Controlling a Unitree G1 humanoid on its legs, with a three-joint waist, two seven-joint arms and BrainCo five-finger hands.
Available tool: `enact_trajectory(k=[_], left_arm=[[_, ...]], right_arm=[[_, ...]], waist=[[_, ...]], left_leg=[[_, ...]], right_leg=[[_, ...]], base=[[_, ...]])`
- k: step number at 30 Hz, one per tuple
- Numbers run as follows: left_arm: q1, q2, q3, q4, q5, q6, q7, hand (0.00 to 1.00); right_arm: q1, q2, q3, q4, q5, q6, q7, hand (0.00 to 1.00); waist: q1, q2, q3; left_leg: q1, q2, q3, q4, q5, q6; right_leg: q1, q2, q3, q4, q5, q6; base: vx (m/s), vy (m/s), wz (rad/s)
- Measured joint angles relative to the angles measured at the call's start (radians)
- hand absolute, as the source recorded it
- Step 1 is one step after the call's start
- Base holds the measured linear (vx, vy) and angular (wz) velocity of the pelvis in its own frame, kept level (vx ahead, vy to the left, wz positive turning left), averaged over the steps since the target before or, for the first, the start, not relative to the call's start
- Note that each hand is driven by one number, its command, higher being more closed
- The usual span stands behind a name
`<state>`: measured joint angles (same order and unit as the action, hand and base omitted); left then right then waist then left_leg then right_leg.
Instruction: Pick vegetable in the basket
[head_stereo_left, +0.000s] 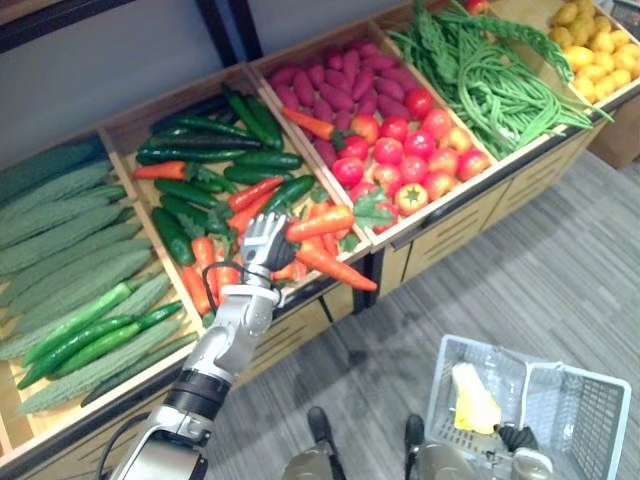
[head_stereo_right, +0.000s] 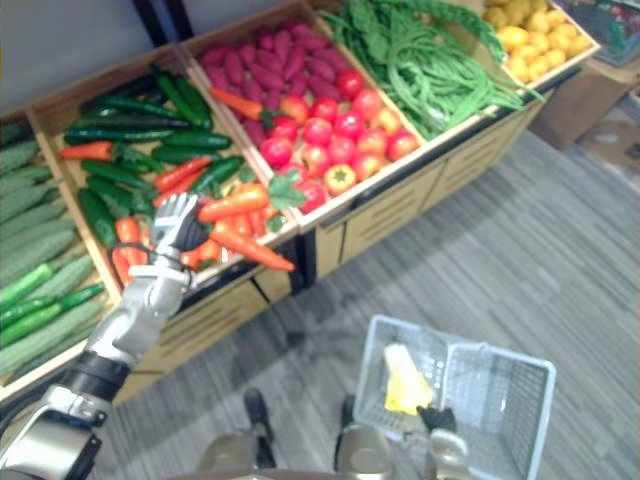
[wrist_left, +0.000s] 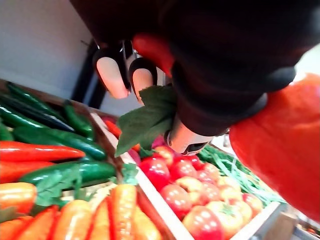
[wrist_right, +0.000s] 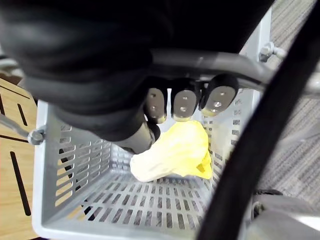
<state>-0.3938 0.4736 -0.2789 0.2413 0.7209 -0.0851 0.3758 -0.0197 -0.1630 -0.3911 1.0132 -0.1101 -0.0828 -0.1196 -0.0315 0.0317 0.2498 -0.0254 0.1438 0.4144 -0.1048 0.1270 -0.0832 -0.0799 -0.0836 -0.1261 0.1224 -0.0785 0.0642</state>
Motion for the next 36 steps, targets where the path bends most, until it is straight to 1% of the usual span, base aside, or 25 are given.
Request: enact_trajectory(k=[1, 3, 4, 5, 9, 11, 12, 15, 18, 19, 20, 23, 26, 28, 30, 34, 36], left_arm=[[0.000, 0.001, -0.006, -0.003, 0.000, -0.005, -0.005, 1.00], [0.001, 0.001, -0.028, -0.009, -0.001, -0.023, -0.014, 1.00], [0.002, 0.000, -0.043, -0.014, -0.002, -0.034, -0.024, 1.00], [0.002, 0.000, -0.063, -0.021, -0.002, -0.039, -0.030, 1.00], [-0.003, -0.005, -0.119, -0.033, -0.003, -0.046, -0.035, 1.00], [-0.004, -0.028, -0.146, -0.033, -0.005, -0.046, -0.046, 1.00], [-0.004, -0.036, -0.151, -0.033, -0.005, -0.047, -0.050, 1.00], [-0.007, -0.063, -0.193, -0.035, -0.010, -0.061, -0.069, 1.00], [-0.018, -0.090, -0.246, -0.056, -0.011, -0.079, -0.080, 1.00], [-0.021, -0.092, -0.257, -0.060, -0.011, -0.080, -0.082, 1.00], [-0.033, -0.102, -0.279, -0.067, -0.011, -0.082, -0.091, 1.00], [-0.048, -0.121, -0.311, -0.068, -0.014, -0.088, -0.104, 1.00], [-0.054, -0.139, -0.359, -0.068, -0.045, -0.093, -0.112, 1.00], [-0.054, -0.159, -0.371, -0.068, -0.049, -0.098, -0.117, 1.00], [-0.066, -0.165, -0.402, -0.067, -0.049, -0.102, -0.122, 1.00], [-0.087, -0.170, -0.423, -0.067, -0.049, -0.103, -0.129, 1.00], [-0.087, -0.175, -0.428, -0.067, -0.049, -0.103, -0.145, 1.00]], right_arm=[[-0.006, -0.016, 0.002, -0.002, 0.000, 0.007, 0.001, 1.00], [-0.022, -0.063, 0.004, -0.006, -0.011, 0.014, 0.007, 1.00], [-0.029, -0.093, 0.008, -0.015, -0.023, 0.018, 0.010, 1.00], [-0.042, -0.132, 0.018, -0.022, -0.048, 0.020, 0.020, 1.00], [-0.060, -0.192, 0.033, -0.061, -0.048, 0.029, 0.042, 1.00], [-0.058, -0.226, 0.056, -0.116, -0.052, 0.038, 0.053, 1.00], [-0.058, -0.235, 0.061, -0.133, -0.056, 0.041, 0.059, 1.00], [-0.056, -0.283, 0.102, -0.214, -0.073, 0.053, 0.080, 1.00], [-0.057, -0.345, 0.148, -0.278, -0.086, 0.053, 0.089, 1.00], [-0.057, -0.354, 0.156, -0.289, -0.086, 0.053, 0.090, 1.00], [-0.057, -0.373, 0.176, -0.311, -0.087, 0.053, 0.099, 1.00], [-0.057, -0.390, 0.229, -0.344, -0.087, 0.053, 0.119, 1.00], [-0.057, -0.419, 0.298, -0.392, -0.092, 0.051, 0.136, 1.00], [-0.057, -0.444, 0.334, -0.417, -0.097, 0.050, 0.156, 1.00], [-0.059, -0.465, 0.411, -0.453, -0.108, 0.045, 0.189, 1.00], [-0.062, -0.499, 0.489, -0.500, -0.108, 0.018, 0.236, 1.00], [-0.062, -0.523, 0.524, -0.531, -0.106, 0.008, 0.253, 1.00]], waist=[[0.000, 0.001, -0.002], [-0.010, 0.004, -0.014], [-0.019, 0.006, -0.029], [-0.019, 0.005, -0.047], [-0.026, 0.005, -0.055], [-0.041, 0.011, -0.069], [-0.043, 0.011, -0.069], [-0.045, 0.008, -0.082], [-0.046, 0.004, -0.088], [-0.046, 0.003, -0.089], [-0.045, -0.002, -0.091], [-0.046, -0.017, -0.101], [-0.048, -0.029, -0.112], [-0.047, -0.029, -0.112], [-0.048, -0.034, -0.115], [-0.049, -0.037, -0.116], [-0.049, -0.037, -0.116]], left_leg=[[0.004, 0.000, 0.015, 0.000, -0.001, 0.000], [0.010, 0.000, 0.039, 0.000, -0.002, -0.001], [0.010, 0.002, 0.052, 0.000, -0.003, -0.002], [0.011, 0.006, 0.084, 0.000, -0.003, -0.002], [0.031, 0.021, 0.131, 0.000, -0.004, -0.003], [0.030, 0.033, 0.155, 0.000, -0.018, -0.007], [0.030, 0.034, 0.162, 0.000, -0.021, -0.006], [0.036, 0.033, 0.223, 0.000, -0.029, -0.006], [0.047, 0.026, 0.293, 0.000, -0.032, -0.002], [0.047, 0.024, 0.300, 0.000, -0.033, -0.001], [0.048, 0.018, 0.324, 0.000, -0.035, 0.002], [0.047, 0.010, 0.351, 0.000, -0.041, 0.010], [0.050, -0.006, 0.376, 0.000, -0.049, 0.015], [0.055, -0.016, 0.386, 0.000, -0.056, 0.016], [0.065, -0.022, 0.403, 0.000, -0.070, 0.016], [0.065, -0.025, 0.427, 0.000, -0.084, 0.012], [0.078, -0.024, 0.440, 0.000, -0.095, 0.005]], right_leg=[[-0.002, 0.000, 0.010, 0.001, 0.001, 0.001], [-0.008, 0.003, 0.038, 0.000, 0.007, 0.007], [-0.019, 0.005, 0.056, 0.002, 0.012, 0.008], [-0.037, 0.013, 0.090, 0.001, 0.023, 0.007], [-0.044, 0.029, 0.141, 0.000, 0.044, 0.005], [-0.061, 0.042, 0.163, -0.001, 0.059, 0.002], [-0.063, 0.043, 0.166, -0.001, 0.062, 0.003], [-0.074, 0.044, 0.198, -0.021, 0.081, 0.014], [-0.074, 0.029, 0.219, -0.050, 0.101, 0.044], [-0.075, 0.025, 0.219, -0.055, 0.103, 0.047], [-0.076, 0.014, 0.221, -0.065, 0.109, 0.055], [-0.083, 0.003, 0.230, -0.076, 0.116, 0.068], [-0.093, -0.013, 0.242, -0.077, 0.129, 0.087], [-0.093, -0.022, 0.245, -0.076, 0.131, 0.089], [-0.094, -0.029, 0.248, -0.073, 0.139, 0.080], [-0.108, -0.029, 0.258, -0.065, 0.142, 0.077], [-0.110, -0.024, 0.271, -0.052, 0.144, 0.076]], base=[[0.04, 0.012, -0.51], [0.03, 0.010, -0.38], [0.02, 0.009, -0.54], [0.02, 0.006, -0.55], [-0.01, -0.011, -0.46], [-0.06, -0.016, -0.32], [-0.08, -0.001, -0.31], [-0.07, 0.003, -0.39], [-0.06, 0.011, -0.35], [-0.05, 0.025, -0.26], [-0.02, 0.020, -0.19], [-0.01, 0.025, -0.18], [0.04, 0.036, -0.15], [0.06, 0.043, -0.12], [0.09, 0.037, -0.14], [0.07, 0.004, -0.13], [0.06, -0.001, -0.19]])
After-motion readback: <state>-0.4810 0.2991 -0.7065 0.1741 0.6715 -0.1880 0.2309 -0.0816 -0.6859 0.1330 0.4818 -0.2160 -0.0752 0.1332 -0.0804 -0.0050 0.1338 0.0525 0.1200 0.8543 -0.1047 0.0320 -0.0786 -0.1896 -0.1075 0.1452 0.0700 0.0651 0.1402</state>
